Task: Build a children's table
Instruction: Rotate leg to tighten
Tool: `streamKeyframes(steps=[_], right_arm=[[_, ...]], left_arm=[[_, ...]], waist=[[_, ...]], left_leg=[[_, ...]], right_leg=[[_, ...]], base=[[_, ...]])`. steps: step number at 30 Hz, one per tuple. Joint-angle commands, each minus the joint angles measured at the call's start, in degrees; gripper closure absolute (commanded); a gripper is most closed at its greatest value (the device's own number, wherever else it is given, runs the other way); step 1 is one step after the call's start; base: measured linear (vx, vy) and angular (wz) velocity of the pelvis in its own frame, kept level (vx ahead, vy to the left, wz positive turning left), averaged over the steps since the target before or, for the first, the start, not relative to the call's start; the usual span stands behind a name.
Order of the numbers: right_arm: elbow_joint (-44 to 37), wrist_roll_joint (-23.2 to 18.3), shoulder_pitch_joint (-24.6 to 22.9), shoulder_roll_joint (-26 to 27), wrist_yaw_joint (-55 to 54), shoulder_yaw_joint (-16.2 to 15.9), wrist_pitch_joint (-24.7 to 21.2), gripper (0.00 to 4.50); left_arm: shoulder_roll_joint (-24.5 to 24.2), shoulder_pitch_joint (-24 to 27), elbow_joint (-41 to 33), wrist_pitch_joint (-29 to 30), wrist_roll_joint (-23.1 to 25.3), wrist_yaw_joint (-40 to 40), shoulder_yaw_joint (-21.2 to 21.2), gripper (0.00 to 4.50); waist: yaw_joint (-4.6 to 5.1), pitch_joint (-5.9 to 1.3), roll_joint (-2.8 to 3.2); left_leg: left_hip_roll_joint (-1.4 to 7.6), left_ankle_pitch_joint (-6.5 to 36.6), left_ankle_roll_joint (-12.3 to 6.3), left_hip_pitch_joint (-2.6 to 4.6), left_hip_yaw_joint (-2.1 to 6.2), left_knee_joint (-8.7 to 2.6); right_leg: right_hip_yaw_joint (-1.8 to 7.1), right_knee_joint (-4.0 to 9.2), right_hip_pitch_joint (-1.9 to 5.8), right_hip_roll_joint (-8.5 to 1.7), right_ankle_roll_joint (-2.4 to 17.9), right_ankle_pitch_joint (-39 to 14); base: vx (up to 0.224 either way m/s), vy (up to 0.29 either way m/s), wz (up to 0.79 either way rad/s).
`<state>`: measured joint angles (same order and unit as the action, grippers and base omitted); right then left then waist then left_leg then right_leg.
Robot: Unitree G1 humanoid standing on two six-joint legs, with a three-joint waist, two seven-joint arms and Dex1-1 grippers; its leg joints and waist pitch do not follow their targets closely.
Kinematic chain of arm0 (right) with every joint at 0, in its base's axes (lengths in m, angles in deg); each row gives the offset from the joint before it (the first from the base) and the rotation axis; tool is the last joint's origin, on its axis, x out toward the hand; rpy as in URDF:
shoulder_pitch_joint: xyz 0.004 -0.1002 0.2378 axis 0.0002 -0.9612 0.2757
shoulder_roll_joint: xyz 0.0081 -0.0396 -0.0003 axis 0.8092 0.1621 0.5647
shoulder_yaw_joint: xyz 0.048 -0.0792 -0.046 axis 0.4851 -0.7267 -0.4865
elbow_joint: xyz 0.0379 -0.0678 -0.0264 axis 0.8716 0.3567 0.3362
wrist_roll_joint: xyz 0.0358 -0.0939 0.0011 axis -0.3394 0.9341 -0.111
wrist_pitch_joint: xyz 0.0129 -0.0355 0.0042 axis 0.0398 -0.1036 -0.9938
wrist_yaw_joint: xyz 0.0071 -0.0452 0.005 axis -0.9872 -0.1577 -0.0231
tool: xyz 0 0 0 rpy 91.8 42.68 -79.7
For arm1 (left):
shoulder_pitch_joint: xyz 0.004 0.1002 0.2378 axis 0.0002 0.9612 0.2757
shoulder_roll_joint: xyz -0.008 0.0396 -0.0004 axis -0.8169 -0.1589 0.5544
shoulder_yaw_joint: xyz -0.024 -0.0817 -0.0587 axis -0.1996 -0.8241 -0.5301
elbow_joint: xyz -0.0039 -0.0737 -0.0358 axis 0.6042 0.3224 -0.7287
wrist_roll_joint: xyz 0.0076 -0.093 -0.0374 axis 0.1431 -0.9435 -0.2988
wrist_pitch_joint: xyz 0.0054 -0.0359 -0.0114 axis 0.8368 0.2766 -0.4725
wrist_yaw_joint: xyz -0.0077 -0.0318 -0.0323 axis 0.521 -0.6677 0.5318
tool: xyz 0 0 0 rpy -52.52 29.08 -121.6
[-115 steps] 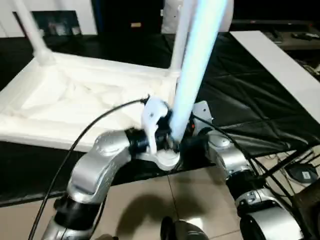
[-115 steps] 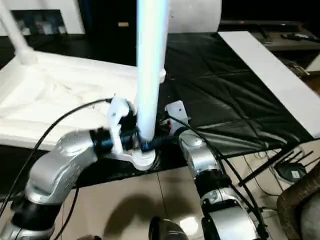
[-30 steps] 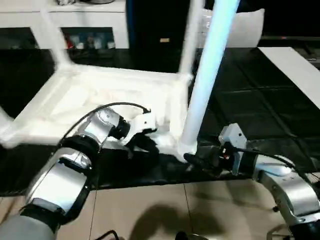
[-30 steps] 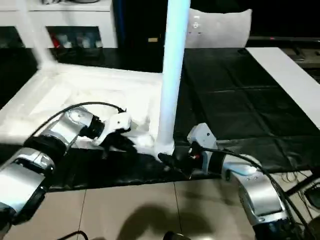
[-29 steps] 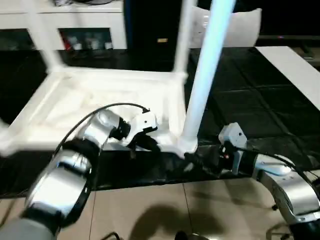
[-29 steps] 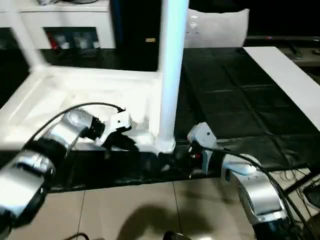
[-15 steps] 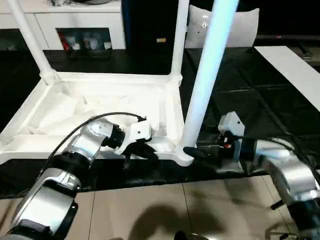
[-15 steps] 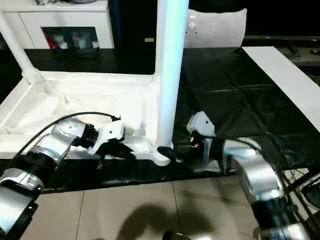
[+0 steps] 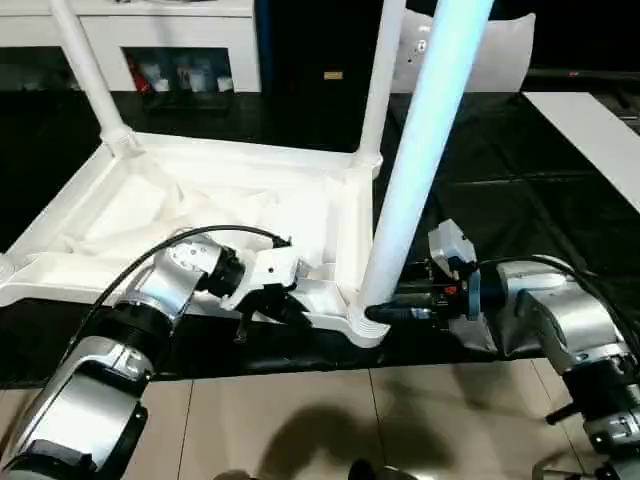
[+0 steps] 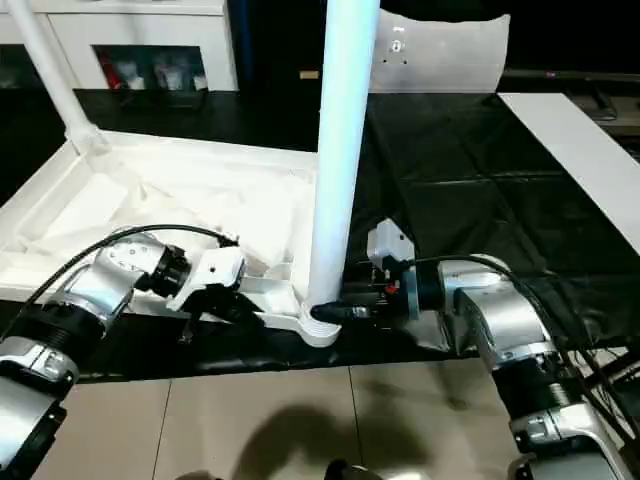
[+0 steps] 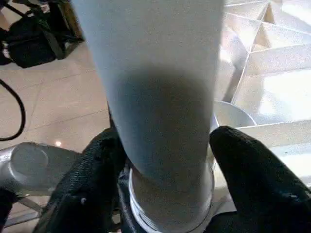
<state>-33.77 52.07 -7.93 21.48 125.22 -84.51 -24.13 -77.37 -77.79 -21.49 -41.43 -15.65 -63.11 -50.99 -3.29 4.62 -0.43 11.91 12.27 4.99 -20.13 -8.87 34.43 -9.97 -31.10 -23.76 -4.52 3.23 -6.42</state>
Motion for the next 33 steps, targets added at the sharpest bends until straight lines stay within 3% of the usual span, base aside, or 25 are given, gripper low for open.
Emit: streamKeyframes(steps=[1, 7, 14, 19, 22, 25, 28, 29, 30, 32, 33], right_arm=[[0.4, 0.2, 1.4, 0.2, 1.6, -1.2, 0.7, 1.74], [2.1, 0.2, 2.7, 0.8, 4.0, -1.7, 0.5, 2.28], [-1.0, -1.6, 1.1, -0.3, 6.9, -3.2, -4.6, 2.48], [-5.6, -3.3, -1.5, 0.6, 3.6, -2.6, -9.3, 2.5], [-8.7, -0.8, -3.3, 3.4, -5.1, -2.6, -11.7, 2.5], [-10.6, -0.1, -3.8, 8.9, -15.7, -0.5, -16.3, 2.5], [-11.8, 0.1, -3.7, 15.3, -25.5, 1.8, -20.1, 2.5], [-11.3, 0.8, -3.4, 18.2, -29.9, 2.8, -20.6, 2.5], [-10.7, 1.4, -3.1, 20.5, -33.9, 3.5, -21.0, 2.5], [-9.6, 2.2, -2.8, 23.0, -37.9, 4.2, -20.9, 2.5], [-7.1, 4.2, -1.8, 27.1, -45.9, 5.5, -20.1, 2.5]], left_arm=[[0.4, -0.9, -1.9, -0.9, -0.3, -2.4, 1.3, 4.5], [0.4, -1.0, -1.7, -0.6, -0.4, -2.6, 1.0, 4.5], [0.8, -0.6, -2.3, 2.0, -1.7, -2.0, -0.2, 4.5], [1.8, -0.2, -3.9, 6.6, -2.4, 0.9, -1.4, 4.5], [3.2, -0.4, -5.0, 11.9, -2.5, 5.0, -2.5, 4.5], [4.9, -0.9, -6.7, 17.1, -2.5, 9.2, -3.7, 4.5], [7.0, -1.9, -7.5, 21.0, -2.3, 14.2, -5.1, 4.5], [8.2, -2.5, -7.0, 21.6, -2.3, 16.5, -5.7, 4.5], [9.2, -3.1, -6.3, 22.1, -2.2, 18.9, -6.3, 4.5], [10.3, -3.9, -5.0, 22.1, -1.8, 22.0, -6.9, 4.5], [12.1, -5.2, -3.0, 22.3, -1.3, 26.8, -7.6, 4.5]], waist=[[0.11, -4.29, -0.5], [0.05, -4.17, -0.34], [-0.11, -4.1, -0.17], [-0.28, -3.8, -0.16], [-0.1, -3.62, -0.18], [0.77, -3.49, -0.21], [2.48, -3.37, -0.21], [3.09, -3.37, -0.28], [3.72, -3.32, -0.23], [4.49, -3.37, -0.27], [4.78, -3.36, -0.22]], left_leg=[[1.5, 3.0, -8.16, -0.3, -0.36, -3.55], [1.71, 3.8, -7.52, -0.1, -0.27, -3.65], [1.71, 3.6, -7.75, -0.11, -0.26, -3.67], [1.65, 4.7, -6.91, 0.07, -0.33, -3.81], [1.59, 5.2, -5.72, 0.09, -0.22, -3.96], [1.01, 6.5, -4.32, 0.08, -0.13, -3.98], [0.5, 7.4, -3.23, -0.43, 0.08, -3.79], [0.36, 7.8, -3.21, -0.14, 0.02, -3.68], [0.25, 8.3, -3.28, -0.42, 0.14, -3.57], [-0.03, 8.5, -3.71, -0.34, 0.04, -3.43], [-0.09, 8.3, -4.05, -0.43, 0.04, -3.42]], right_leg=[[3.73, 3.0, 4.49, -4.17, 5.3, -21.2], [3.72, 3.12, 4.32, -4.17, 5.3, -21.9], [3.79, 3.03, 4.4, -4.1, 5.6, -20.7], [3.73, 3.51, 4.29, -4.09, 5.0, -22.9], [3.7, 3.77, 4.27, -4.13, 3.9, -24.6], [3.28, 4.39, 4.33, -4.05, 2.4, -27.9], [2.58, 5.01, 4.53, -3.84, 0.7, -30.4], [2.52, 5.39, 4.24, -3.8, 0.2, -31.0], [2.25, 5.5, 4.38, -3.77, -0.1, -31.7], [2.08, 5.88, 4.12, -3.63, -0.8, -32.3], [2.07, 5.9, 4.15, -3.59, -1.0, -32.2]], base=[[0.0, 0.0, 0.0], [0.0, 0.0, 0.0], [0.0, 0.0, 0.0], [0.0, 0.0, 0.0], [0.0, 0.0, 0.0], [0.0, 0.0, 0.0], [0.0, 0.0, 0.0], [0.0, 0.0, 0.0], [0.0, 0.0, 0.0], [0.0, 0.0, 0.0], [0.0, 0.0, 0.0]])
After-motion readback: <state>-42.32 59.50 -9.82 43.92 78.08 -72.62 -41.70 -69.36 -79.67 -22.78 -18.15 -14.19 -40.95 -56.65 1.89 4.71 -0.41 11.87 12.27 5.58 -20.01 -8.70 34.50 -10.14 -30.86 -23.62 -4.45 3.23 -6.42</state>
